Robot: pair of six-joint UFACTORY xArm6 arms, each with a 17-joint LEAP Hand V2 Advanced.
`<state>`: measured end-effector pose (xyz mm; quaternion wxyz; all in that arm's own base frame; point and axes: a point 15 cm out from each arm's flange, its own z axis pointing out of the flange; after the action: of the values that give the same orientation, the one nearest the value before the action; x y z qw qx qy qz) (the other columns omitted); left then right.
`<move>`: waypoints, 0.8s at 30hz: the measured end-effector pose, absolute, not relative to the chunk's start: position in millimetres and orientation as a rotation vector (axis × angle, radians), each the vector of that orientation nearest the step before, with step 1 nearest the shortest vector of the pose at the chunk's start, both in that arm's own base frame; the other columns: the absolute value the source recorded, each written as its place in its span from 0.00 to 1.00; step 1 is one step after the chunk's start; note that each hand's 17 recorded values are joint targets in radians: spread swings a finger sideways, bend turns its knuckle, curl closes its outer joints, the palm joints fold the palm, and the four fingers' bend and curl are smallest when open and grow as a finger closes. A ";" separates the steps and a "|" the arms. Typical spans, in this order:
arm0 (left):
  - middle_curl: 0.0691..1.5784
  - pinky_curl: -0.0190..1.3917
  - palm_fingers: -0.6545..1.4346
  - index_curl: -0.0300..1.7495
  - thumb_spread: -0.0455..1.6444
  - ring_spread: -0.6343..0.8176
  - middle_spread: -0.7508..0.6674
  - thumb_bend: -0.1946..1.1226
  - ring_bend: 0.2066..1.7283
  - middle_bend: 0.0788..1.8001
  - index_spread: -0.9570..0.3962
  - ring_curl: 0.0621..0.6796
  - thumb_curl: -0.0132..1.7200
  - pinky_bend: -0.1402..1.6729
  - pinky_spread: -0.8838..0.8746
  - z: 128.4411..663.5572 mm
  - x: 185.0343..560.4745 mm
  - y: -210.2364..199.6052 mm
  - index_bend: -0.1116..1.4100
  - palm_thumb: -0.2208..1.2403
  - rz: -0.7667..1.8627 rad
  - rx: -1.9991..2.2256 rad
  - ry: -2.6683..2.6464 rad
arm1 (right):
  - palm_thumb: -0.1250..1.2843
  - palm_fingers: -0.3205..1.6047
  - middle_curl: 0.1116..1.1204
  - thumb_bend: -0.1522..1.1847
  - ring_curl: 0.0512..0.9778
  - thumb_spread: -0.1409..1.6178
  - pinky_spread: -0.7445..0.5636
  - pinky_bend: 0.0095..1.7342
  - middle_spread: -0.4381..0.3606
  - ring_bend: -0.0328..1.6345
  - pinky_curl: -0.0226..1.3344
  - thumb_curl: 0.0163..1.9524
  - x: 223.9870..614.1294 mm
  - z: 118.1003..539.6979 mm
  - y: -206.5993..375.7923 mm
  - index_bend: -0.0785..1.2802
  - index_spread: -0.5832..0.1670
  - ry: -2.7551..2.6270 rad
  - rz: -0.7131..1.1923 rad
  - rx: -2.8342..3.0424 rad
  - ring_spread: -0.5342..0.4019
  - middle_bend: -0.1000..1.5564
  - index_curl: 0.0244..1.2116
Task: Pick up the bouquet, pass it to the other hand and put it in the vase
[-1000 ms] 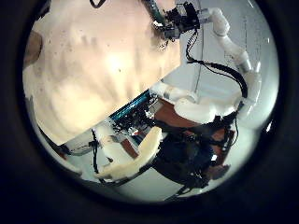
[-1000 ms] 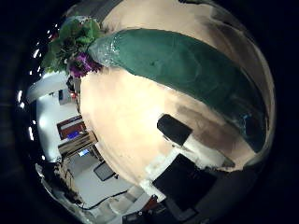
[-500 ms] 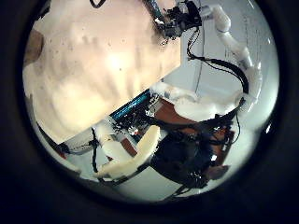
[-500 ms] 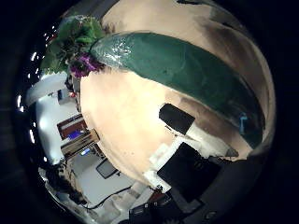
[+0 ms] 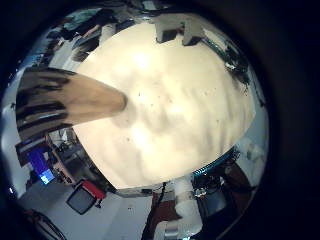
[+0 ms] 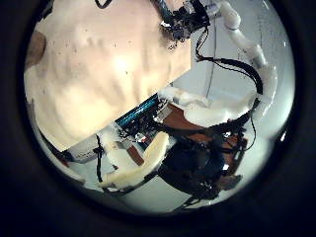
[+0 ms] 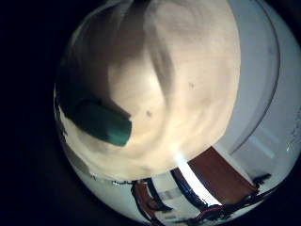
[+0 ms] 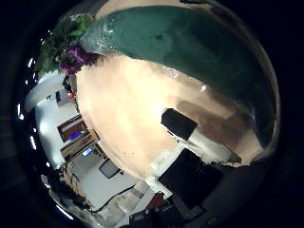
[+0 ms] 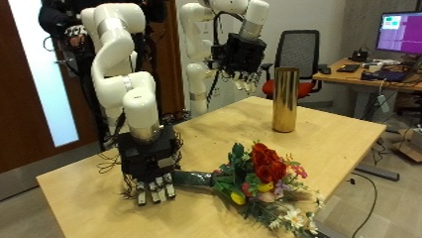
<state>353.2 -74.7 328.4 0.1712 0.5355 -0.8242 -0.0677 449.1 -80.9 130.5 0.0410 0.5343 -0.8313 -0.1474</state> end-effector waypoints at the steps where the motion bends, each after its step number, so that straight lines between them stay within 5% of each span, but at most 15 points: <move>1: 0.12 0.23 0.29 0.17 0.55 0.86 0.91 0.12 0.09 0.06 0.96 0.27 0.19 0.18 0.80 328.8 353.3 -74.4 0.18 0.39 -0.192 1.521 -2.340 | 0.46 0.42 0.27 0.09 0.15 0.65 0.62 0.34 0.66 0.58 0.10 0.17 449.0 130.5 -79.6 0.19 0.65 -2.542 -0.453 1.639 0.54 0.38 0.27; 7: 0.12 0.23 0.29 0.17 0.55 0.86 0.91 0.12 0.09 0.06 0.96 0.28 0.18 0.18 0.80 330.0 352.1 -74.0 0.18 0.39 -0.193 1.521 -2.339 | 0.52 0.51 0.29 0.10 0.16 0.65 0.56 0.35 0.58 0.62 0.07 0.18 448.8 132.5 -78.3 0.20 0.60 -2.537 -0.457 1.641 0.45 0.42 0.28; 8: 0.12 0.23 0.29 0.17 0.55 0.86 0.91 0.12 0.09 0.06 0.96 0.28 0.18 0.18 0.80 330.0 352.0 -73.9 0.18 0.39 -0.193 1.521 -2.338 | 0.56 0.60 0.31 0.11 0.17 0.64 0.48 0.40 0.52 0.64 0.07 0.19 447.3 132.9 -77.8 0.20 0.56 -2.532 -0.464 1.639 0.39 0.45 0.29; 12: 0.12 0.23 0.29 0.17 0.55 0.86 0.91 0.12 0.09 0.06 0.96 0.27 0.18 0.19 0.80 330.5 352.3 -73.4 0.18 0.40 -0.192 1.523 -2.338 | 0.61 0.72 0.35 0.10 0.22 0.63 0.29 0.50 0.38 0.64 0.09 0.20 447.8 141.6 -77.2 0.21 0.44 -2.514 -0.491 1.636 0.29 0.48 0.32; 15: 0.12 0.23 0.29 0.17 0.55 0.86 0.91 0.12 0.09 0.06 0.96 0.27 0.18 0.18 0.80 331.1 352.3 -72.9 0.18 0.40 -0.190 1.525 -2.338 | 0.66 0.84 0.42 0.10 0.30 0.61 0.14 0.57 0.29 0.68 0.15 0.21 445.8 148.2 -77.1 0.37 0.31 -2.481 -0.542 1.626 0.26 0.56 0.43; 24: 0.12 0.23 0.29 0.17 0.55 0.86 0.91 0.12 0.09 0.06 0.96 0.27 0.19 0.18 0.80 332.7 352.5 -69.5 0.18 0.40 -0.183 1.536 -2.335 | 0.73 0.85 0.54 0.10 0.45 0.58 0.23 0.71 0.28 0.80 0.28 0.24 457.7 173.9 -81.1 0.65 0.28 -2.562 -0.607 1.628 0.31 0.74 0.63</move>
<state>352.5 -69.5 332.7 0.1696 0.5405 -0.8216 -0.0645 457.7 -81.1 173.9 0.0231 0.5257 -0.8275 -0.1959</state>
